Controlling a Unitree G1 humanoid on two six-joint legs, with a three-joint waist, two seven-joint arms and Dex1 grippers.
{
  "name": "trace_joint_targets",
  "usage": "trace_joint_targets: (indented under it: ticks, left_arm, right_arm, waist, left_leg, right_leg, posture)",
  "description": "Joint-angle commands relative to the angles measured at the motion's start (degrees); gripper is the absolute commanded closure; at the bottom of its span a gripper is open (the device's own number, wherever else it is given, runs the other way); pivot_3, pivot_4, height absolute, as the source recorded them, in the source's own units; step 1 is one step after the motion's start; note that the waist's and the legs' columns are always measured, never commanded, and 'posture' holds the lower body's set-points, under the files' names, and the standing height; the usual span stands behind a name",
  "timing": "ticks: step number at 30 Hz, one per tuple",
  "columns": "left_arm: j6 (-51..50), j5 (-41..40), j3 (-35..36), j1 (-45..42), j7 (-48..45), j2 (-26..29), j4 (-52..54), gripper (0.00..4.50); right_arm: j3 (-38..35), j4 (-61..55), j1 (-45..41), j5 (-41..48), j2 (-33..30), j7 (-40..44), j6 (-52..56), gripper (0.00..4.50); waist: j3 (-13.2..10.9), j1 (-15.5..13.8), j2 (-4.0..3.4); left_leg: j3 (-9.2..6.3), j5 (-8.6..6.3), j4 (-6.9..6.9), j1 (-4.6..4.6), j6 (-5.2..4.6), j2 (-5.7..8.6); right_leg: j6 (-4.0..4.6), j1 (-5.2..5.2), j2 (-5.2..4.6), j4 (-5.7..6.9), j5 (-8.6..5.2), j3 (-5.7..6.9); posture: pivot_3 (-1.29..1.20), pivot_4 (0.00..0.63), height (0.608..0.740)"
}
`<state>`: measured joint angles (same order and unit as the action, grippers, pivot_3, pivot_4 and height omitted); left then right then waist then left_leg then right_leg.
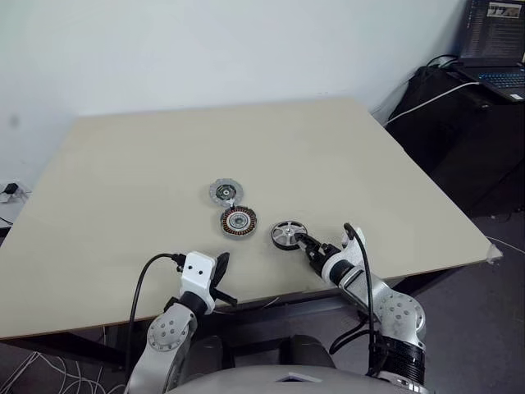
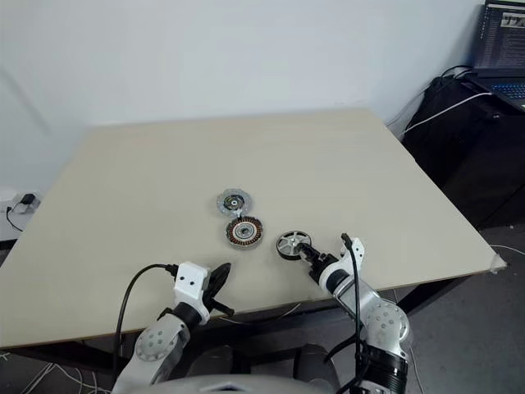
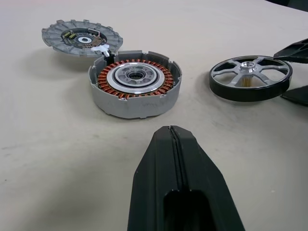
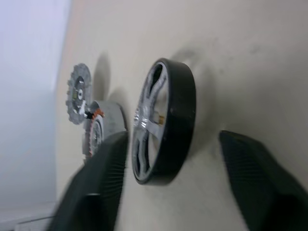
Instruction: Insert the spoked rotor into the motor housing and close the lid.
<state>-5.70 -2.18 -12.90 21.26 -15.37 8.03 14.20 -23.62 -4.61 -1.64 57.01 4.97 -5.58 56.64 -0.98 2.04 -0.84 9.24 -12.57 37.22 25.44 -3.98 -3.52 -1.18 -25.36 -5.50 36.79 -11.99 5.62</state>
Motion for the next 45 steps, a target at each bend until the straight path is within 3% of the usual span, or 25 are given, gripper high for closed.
trace_joint_targets:
  ticks: [1,6,22,33,45]
  left_arm:
    - [2.48,0.82,0.41,-0.85,1.06,-0.22,1.24,4.5]
    - [6.16,0.61,1.64,-0.82,2.62,-1.29,-0.8,4.5]
    - [15.99,-1.45,6.12,-1.09,3.86,-4.43,-11.68,4.5]
    - [15.46,-1.01,7.32,-2.47,5.64,-4.83,-14.25,4.5]
    - [15.29,-1.58,6.23,-1.98,3.6,-4.36,-12.86,4.5]
  right_arm:
    - [0.88,-0.72,-1.95,2.3,3.04,-0.3,-1.41,2.54]
    - [2.15,-1.74,-2.28,4.23,2.7,-1.34,-1.73,4.06]
    - [6.3,2.04,-11.19,9.45,4.68,-3.52,-5.68,4.09]
    - [12.66,13.36,-19.43,2.97,6.15,2.17,-8.4,4.09]
    - [13.36,21.71,-20.7,-0.56,7.01,6.92,-9.71,4.09]
  waist:
    - [0.0,0.0,0.0]
    - [0.08,0.02,-0.01]
    - [0.05,0.0,0.0]
    - [0.06,0.02,0.02]
    - [0.07,0.04,0.02]
  left_leg:
    - [0.0,0.0,0.0,0.0,0.0,0.0]
    - [0.0,0.0,0.0,-0.03,0.0,0.0]
    - [-0.01,0.0,0.05,-0.09,-0.01,0.01]
    - [-0.01,0.02,0.15,-0.08,-0.03,0.01]
    - [-0.02,-0.01,0.34,-0.03,-0.08,-0.01]
  right_leg:
    - [0.0,0.0,0.0,0.0,0.0,0.0]
    - [0.0,0.02,0.01,0.0,0.0,-0.02]
    - [-0.01,0.11,0.03,0.01,0.01,0.0]
    - [-0.05,0.16,0.24,0.04,0.05,0.02]
    - [-0.1,0.19,0.21,0.06,0.12,0.04]
  posture:
    - [0.0,0.0,0.74]
    - [0.0,0.0,0.74]
    - [0.0,0.0,0.74]
    - [0.0,0.0,0.74]
    - [0.0,0.0,0.74]
